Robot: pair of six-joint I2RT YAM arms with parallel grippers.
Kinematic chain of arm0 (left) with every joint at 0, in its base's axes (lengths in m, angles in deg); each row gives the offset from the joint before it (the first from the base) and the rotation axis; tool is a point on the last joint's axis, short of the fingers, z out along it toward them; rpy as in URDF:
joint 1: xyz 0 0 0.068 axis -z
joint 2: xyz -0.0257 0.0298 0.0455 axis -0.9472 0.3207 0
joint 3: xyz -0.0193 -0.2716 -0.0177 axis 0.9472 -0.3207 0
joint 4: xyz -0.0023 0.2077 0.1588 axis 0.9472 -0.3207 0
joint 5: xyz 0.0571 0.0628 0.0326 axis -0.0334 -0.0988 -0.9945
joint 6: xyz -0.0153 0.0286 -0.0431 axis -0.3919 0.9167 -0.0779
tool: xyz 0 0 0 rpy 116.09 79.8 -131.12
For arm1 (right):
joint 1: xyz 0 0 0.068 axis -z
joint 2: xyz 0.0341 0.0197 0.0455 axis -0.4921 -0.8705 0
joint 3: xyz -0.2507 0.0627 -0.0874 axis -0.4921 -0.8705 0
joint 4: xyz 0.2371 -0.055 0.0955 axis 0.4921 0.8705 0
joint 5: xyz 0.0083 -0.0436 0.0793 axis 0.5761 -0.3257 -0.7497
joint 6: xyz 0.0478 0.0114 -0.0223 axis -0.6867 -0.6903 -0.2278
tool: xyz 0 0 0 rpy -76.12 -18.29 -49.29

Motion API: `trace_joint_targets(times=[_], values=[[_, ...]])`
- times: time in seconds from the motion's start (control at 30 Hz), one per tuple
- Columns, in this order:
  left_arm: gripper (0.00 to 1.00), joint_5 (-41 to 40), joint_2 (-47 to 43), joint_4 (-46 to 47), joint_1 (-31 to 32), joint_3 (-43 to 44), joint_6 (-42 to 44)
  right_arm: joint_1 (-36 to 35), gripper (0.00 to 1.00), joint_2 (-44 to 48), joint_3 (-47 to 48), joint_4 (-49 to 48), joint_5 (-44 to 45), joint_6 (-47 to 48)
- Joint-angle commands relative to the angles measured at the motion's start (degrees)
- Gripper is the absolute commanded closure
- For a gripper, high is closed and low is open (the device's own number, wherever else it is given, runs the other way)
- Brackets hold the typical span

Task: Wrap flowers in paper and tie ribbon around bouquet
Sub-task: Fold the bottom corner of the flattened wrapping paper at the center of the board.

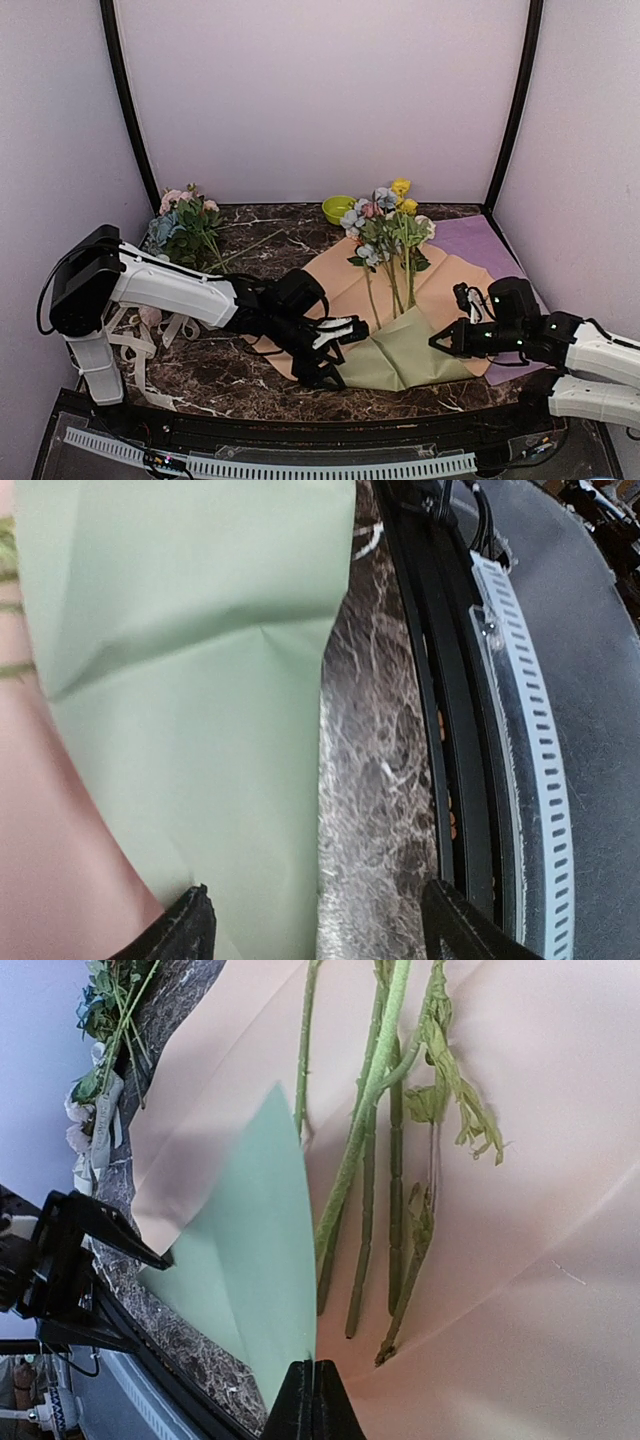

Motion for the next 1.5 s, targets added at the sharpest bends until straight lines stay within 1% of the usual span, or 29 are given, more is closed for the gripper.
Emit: trace_joint_targets(times=[0.0, 0.07, 0.23, 0.3, 0.4, 0.47, 0.57, 0.63, 0.77, 0.97, 1.07, 1.2, 1.33, 1.37, 1.47], values=[[0.3, -6.32, -1.56, -1.54, 1.6, -3.85, -4.16, 0.56, 1.0, -0.92, -1.6, -3.37, 2.38, 0.56], [0.32, -8.4, -1.31, -2.62, 1.61, -3.85, -4.48, 0.64, 1.0, -0.42, -2.03, -3.8, 2.52, 0.37], [0.37, -9.48, -1.35, -1.74, 1.96, -4.97, -4.49, 0.77, 1.0, -0.09, -3.44, -6.89, 4.25, 1.39], [0.37, -10.92, -1.32, -1.75, 2.7, -4.71, -4.58, 0.82, 1.0, -0.53, -3.64, -7.36, 4.04, 1.89], [0.36, -12.38, -2.37, -1.94, 3.48, -4.38, -4.89, 1.17, 1.0, -0.69, -3.5, -6.23, 4.26, 4.19], [0.35, -13.37, -4.02, -0.44, 3.46, -5.07, -6.0, 1.83, 1.0, -1.1, -2.95, -4.32, 4.86, 6.34], [0.31, -13.0, -5.02, 2.72, 3.46, -5.61, -8.15, 2.95, 1.0, -2.05, -2.9, -5.25, 2.35, 8.14], [0.29, -12.14, -4.01, 3.62, 3.5, -5.35, -9.82, 3.33, 1.0, -2.76, -2.31, -5.58, 1.48, 9.08], [0.29, -13.44, -1.92, 3.31, 3.92, -5.1, -12.0, 4.58, 1.0, -4.4, -1.89, -6.71, -0.17, 11.2], [0.27, -18.86, -3.23, 0.99, 4.17, -4.72, -11.0, 6.76, 1.0, -6.61, -2.37, -8.85, -3.93, 13.03], [0.28, -17.55, -2.79, -0.04, 4.2, -4.87, -11.01, 8.51, 1.0, -6.98, -2.33, -9.09, -6.31, 13.79], [0.36, -16.12, -2.6, 1.15, 4.39, -7.41, -12.69, 12.07, 1.0, -7.04, -3.4, -10.06, -9.94, 14.04], [0.52, -15.41, -3.07, 2.99, 4.83, -8.86, -12.39, 14.22, 1.0, -7.12, -3.93, -10.8, -13.07, 14.32], [0.53, -15.2, -3.13, 3.05, 4.97, -8.88, -12.2, 14.64, 1.0, -7.23, -4.03, -11.03, -13.65, 14.3], [0.53, -16.16, -3.65, 2.35, 5.44, -8.9, -11.13, 15.61, 1.0, -7.67, -4.28, -11.41, -15.14, 14.38]])
